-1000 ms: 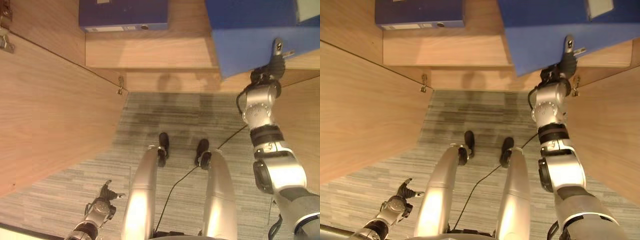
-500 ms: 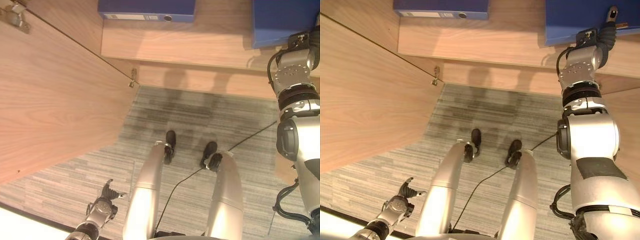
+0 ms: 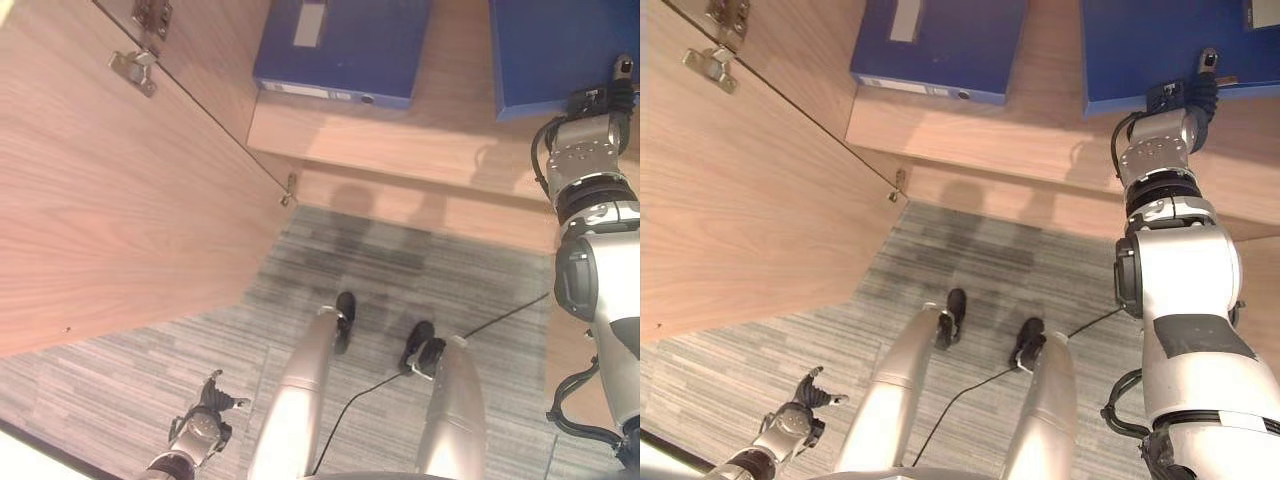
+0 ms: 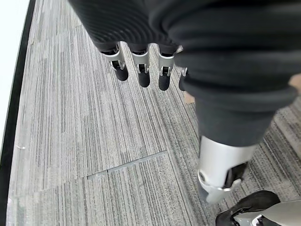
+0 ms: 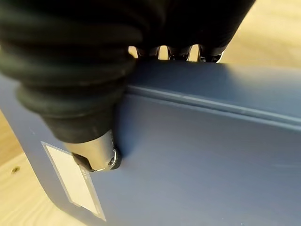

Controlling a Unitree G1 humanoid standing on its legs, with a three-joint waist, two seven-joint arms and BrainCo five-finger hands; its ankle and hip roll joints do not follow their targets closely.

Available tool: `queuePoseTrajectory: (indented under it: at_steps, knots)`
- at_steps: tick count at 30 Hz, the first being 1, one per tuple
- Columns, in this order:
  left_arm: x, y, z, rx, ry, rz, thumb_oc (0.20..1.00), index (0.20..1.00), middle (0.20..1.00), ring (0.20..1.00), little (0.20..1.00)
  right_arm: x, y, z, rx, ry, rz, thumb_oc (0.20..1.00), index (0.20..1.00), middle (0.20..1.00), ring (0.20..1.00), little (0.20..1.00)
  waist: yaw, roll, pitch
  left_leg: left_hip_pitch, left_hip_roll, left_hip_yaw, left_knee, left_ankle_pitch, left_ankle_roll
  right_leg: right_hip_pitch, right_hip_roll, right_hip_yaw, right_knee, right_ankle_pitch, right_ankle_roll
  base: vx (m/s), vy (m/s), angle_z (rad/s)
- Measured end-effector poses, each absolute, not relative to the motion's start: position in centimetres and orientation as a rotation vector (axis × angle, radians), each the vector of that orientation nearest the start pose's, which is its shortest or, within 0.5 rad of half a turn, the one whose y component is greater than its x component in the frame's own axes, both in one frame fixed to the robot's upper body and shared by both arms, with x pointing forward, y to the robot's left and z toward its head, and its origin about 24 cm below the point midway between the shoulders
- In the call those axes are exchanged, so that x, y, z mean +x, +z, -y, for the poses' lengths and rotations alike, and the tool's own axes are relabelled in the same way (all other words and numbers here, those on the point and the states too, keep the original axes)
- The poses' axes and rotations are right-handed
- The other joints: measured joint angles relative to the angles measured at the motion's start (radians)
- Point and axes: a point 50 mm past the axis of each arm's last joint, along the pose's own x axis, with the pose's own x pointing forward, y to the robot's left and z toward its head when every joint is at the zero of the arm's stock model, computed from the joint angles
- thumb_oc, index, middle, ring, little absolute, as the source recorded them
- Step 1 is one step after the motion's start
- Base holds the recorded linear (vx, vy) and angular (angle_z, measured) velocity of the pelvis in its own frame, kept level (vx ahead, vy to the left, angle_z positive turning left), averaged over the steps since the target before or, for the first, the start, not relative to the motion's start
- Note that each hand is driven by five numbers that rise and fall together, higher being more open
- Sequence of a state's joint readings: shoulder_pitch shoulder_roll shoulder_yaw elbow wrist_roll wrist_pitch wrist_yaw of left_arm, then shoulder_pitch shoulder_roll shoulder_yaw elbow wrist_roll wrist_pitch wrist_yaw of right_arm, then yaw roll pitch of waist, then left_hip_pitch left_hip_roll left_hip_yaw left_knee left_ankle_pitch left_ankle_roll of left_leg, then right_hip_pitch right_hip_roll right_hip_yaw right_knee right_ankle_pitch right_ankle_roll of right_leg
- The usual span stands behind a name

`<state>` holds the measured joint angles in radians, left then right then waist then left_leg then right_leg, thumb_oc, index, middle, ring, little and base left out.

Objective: Put the empty folder in the office cabinet

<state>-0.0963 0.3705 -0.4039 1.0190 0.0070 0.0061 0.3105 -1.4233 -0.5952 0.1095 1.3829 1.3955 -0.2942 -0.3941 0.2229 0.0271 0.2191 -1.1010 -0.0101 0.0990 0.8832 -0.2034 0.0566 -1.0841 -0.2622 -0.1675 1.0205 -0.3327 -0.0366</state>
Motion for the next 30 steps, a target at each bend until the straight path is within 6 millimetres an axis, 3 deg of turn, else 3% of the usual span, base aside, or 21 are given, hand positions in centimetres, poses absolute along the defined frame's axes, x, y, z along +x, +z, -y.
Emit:
queuePoseTrajectory:
  at_steps: [8, 15, 30]
  knots:
    - [14.4, -13.0, -25.5, 0.708, 0.090, -0.937, 1.000, 1.000, 1.000, 1.000, 1.000, 40.2, 26.8, 28.9, 1.088, -0.669, 0.312, 0.200, 0.200, 0.200, 0.200, 0.200, 0.016, -0.001, -0.005, -0.001, -0.006, -0.004, -0.001, 0.000, -0.001, 0.003, -0.006, -0.005, 0.001, -0.003, 0.003, 0.00, -0.006, 0.01]
    - [14.5, -12.6, -26.3, 0.726, 0.103, -0.925, 1.000, 1.000, 1.000, 1.000, 1.000, 40.0, 26.8, 29.2, 1.202, -0.685, 0.343, 0.200, 0.200, 0.200, 0.200, 0.200, 0.042, 0.007, -0.010, 0.000, -0.023, -0.016, -0.010, 0.004, -0.006, 0.007, -0.023, -0.016, 0.007, -0.014, 0.004, 0.01, -0.011, 0.09]
    - [14.4, -12.6, -26.5, 0.746, 0.138, -0.924, 1.000, 1.000, 1.000, 1.000, 1.000, 39.7, 26.5, 29.4, 1.274, -0.739, 0.362, 0.200, 0.200, 0.200, 0.200, 0.200, 0.043, 0.017, -0.016, 0.002, -0.031, -0.027, -0.015, 0.005, -0.007, 0.015, -0.030, -0.026, 0.008, -0.022, 0.003, 0.00, 0.000, 0.01]
